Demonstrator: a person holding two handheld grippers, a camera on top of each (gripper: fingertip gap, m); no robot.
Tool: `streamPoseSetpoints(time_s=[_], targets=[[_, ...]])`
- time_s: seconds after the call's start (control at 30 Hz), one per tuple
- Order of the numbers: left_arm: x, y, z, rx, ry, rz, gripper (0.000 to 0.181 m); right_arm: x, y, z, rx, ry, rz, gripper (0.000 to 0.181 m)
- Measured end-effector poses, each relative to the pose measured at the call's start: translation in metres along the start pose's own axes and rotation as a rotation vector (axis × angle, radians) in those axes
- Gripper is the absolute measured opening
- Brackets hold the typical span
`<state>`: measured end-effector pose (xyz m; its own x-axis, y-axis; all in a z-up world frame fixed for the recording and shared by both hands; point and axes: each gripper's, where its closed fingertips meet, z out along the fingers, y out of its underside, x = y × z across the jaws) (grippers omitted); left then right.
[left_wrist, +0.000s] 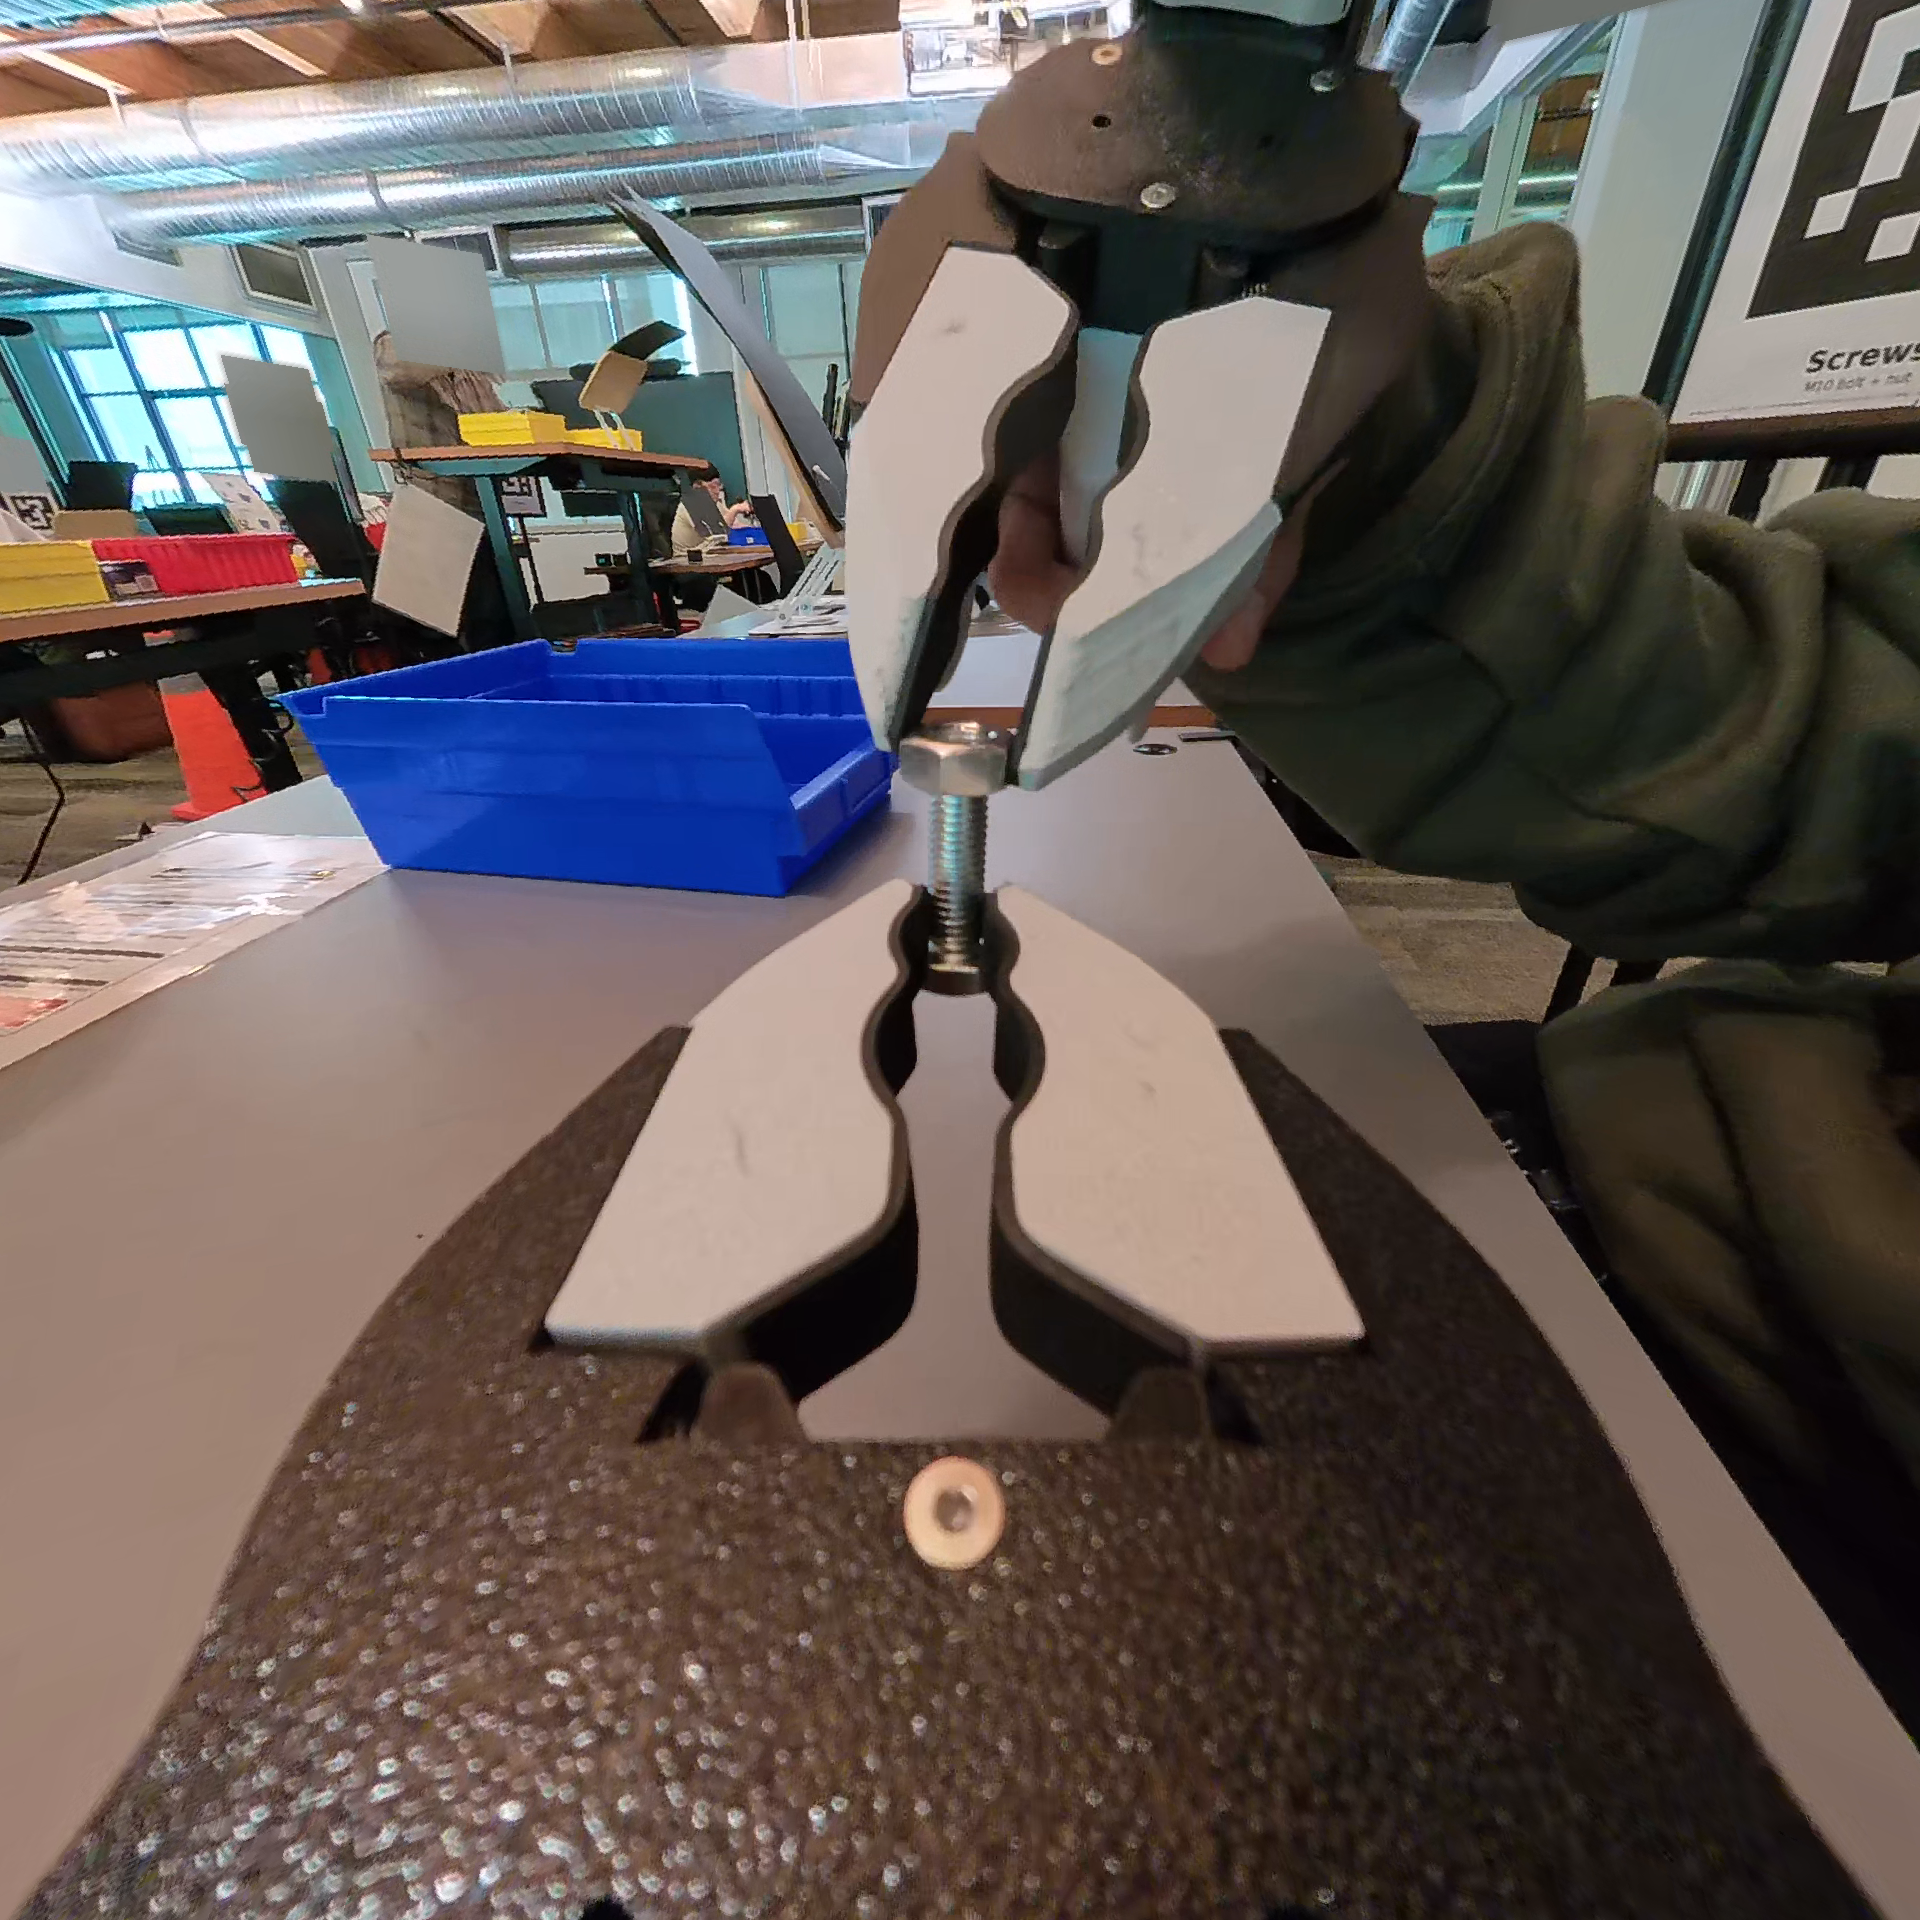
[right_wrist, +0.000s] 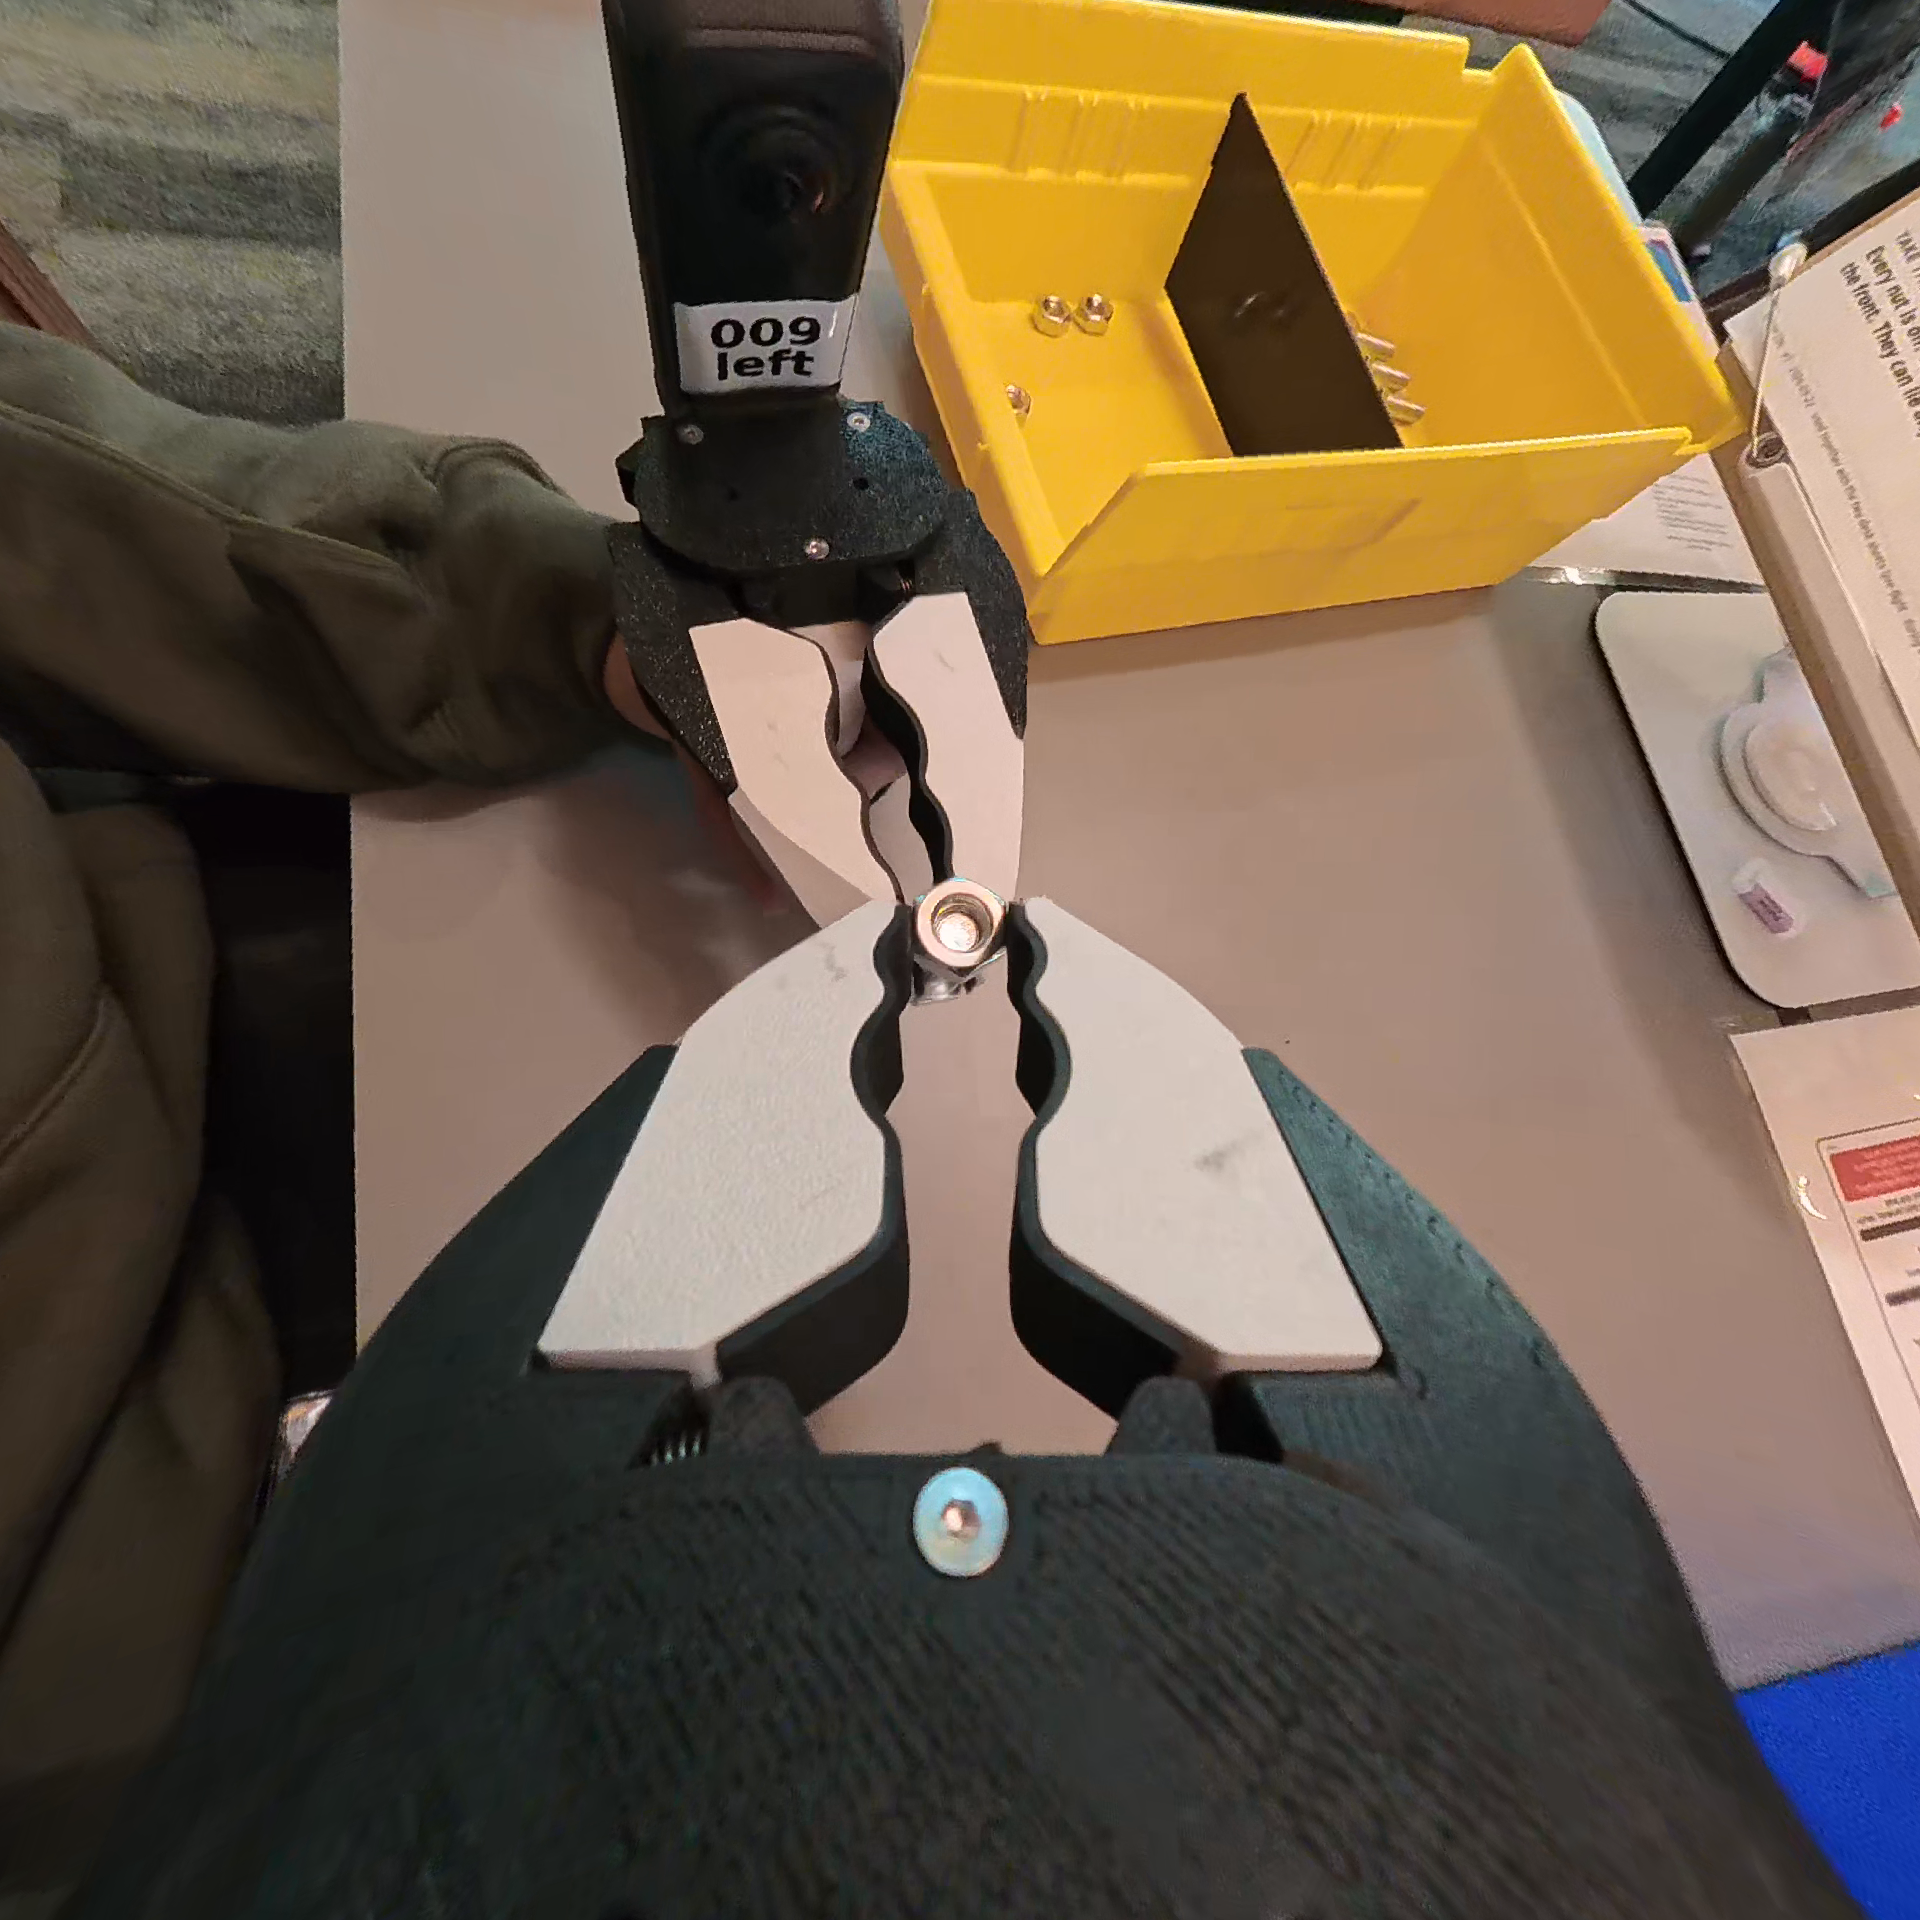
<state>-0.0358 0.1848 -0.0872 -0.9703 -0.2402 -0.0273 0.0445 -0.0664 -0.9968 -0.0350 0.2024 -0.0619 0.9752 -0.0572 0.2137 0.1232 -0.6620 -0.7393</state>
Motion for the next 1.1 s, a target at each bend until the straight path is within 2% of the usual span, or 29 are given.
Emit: streamPoseSetpoints(time_s=[0.27, 0.4, 0.67, 0.83, 1.1], targets=[[-0.001, 0.0, 0.001, 0.004, -0.006, -0.014, 0.009, 0.002, 0.001, 0.0, 0.02, 0.01, 0.001, 0.018], [-0.002, 0.0, 0.0, 0.007, -0.01, -0.021, 0.009, 0.004, 0.002, 0.0, 0.025, 0.027, 0.003, 0.025], [-0.006, -0.002, -0.002, 0.028, -0.022, -0.041, 0.009, 0.007, -0.001, 0.003, 0.167, 0.069, 0.106, 0.038], [-0.006, 0.0, -0.001, 0.019, -0.025, -0.045, 0.009, 0.007, -0.004, 0.005, 0.267, 0.089, 0.16, 0.032], [-0.008, 0.0, -0.001, 0.014, -0.034, -0.049, 0.009, 0.003, 0.0, 0.008, 0.241, 0.102, 0.148, 0.026]])
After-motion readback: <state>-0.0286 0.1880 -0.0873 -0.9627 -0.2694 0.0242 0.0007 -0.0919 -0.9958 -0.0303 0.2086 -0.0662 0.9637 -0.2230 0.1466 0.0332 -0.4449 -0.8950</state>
